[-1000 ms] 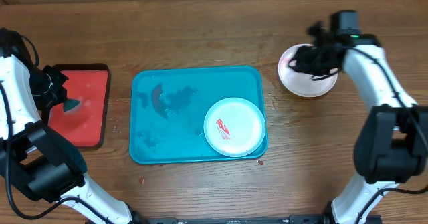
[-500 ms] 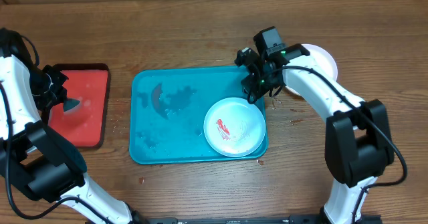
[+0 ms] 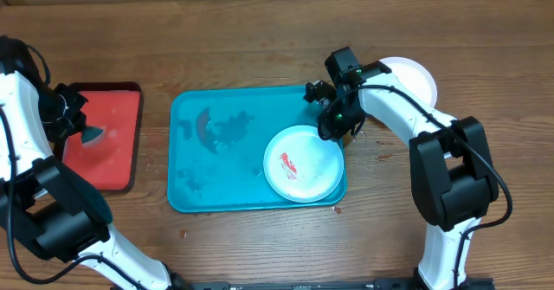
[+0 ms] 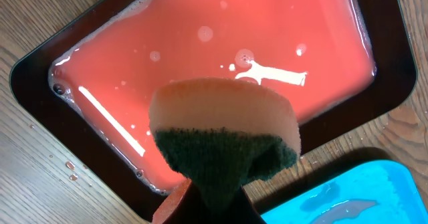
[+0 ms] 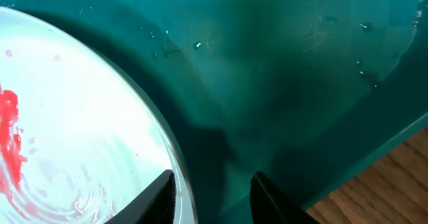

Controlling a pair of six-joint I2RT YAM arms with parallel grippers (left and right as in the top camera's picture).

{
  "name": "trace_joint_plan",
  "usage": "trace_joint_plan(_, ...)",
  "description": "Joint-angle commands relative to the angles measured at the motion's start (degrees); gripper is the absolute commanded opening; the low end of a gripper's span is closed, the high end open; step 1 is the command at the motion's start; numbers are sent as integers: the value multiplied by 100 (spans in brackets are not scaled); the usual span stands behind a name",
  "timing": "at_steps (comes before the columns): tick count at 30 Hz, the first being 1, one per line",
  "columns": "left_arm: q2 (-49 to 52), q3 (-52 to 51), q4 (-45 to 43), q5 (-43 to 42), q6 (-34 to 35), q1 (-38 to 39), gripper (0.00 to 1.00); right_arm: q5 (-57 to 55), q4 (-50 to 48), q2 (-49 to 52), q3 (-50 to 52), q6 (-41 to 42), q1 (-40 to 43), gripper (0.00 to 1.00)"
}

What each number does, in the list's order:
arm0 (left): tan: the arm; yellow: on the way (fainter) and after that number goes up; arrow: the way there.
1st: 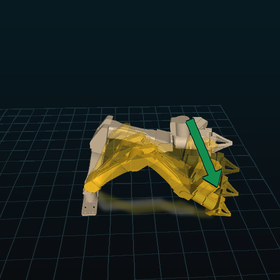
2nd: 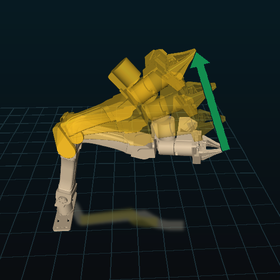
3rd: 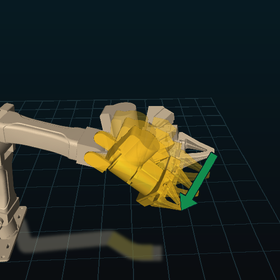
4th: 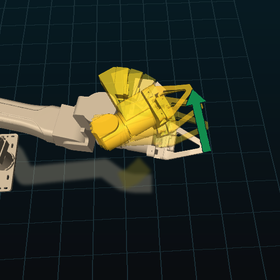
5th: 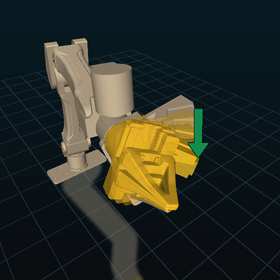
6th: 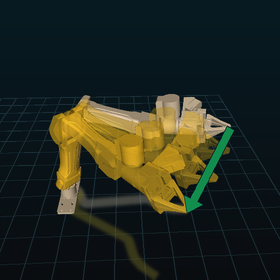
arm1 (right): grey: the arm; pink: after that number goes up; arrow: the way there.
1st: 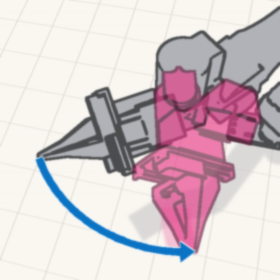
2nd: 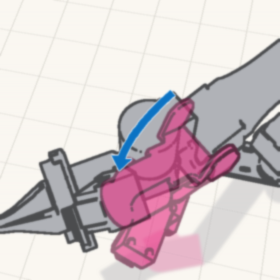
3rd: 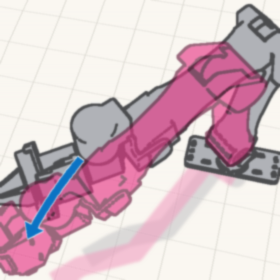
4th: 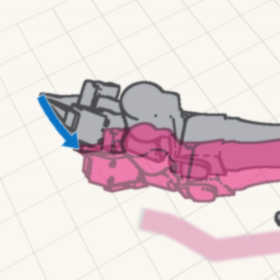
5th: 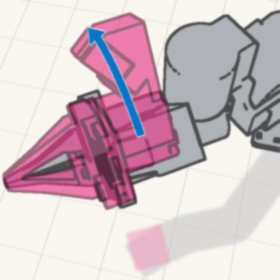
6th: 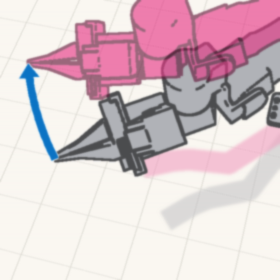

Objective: Clean dirty plates on tray and stack at the side
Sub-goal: 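Move the right gripper to the second white plate rim and grip it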

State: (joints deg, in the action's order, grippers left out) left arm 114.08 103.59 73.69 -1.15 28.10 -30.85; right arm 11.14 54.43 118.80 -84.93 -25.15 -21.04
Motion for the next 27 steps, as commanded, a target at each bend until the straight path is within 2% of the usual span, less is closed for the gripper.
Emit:
trace_joint_plan(1,-127,61,-24,-57,-131,15,4,52,28,22,22,-44,9,37)
trace_joint_plan(5,-127,61,-22,-55,-133,15,4,129,400,28,24,-44,0,35)
trace_joint_plan(9,-127,61,-26,-59,-131,17,4,516,472,35,61,-28,-2,27)
trace_joint_plan(14,-127,61,-24,-116,-133,17,4,597,197,37,61,824,-35,14)
trace_joint_plan(17,-127,61,-24,-199,-262,17,4,704,-28,39,76,1064,-144,7)
trace_joint_plan(24,-127,61,-22,-339,-308,17,4,693,-979,81,162,1998,-601,5)
trace_joint_plan(25,-127,61,-22,-341,-354,17,4,651,-1073,81,162,2092,-682,6)
trace_joint_plan(27,-127,61,-17,-341,-372,22,4,422,-1134,81,162,2135,-796,18)
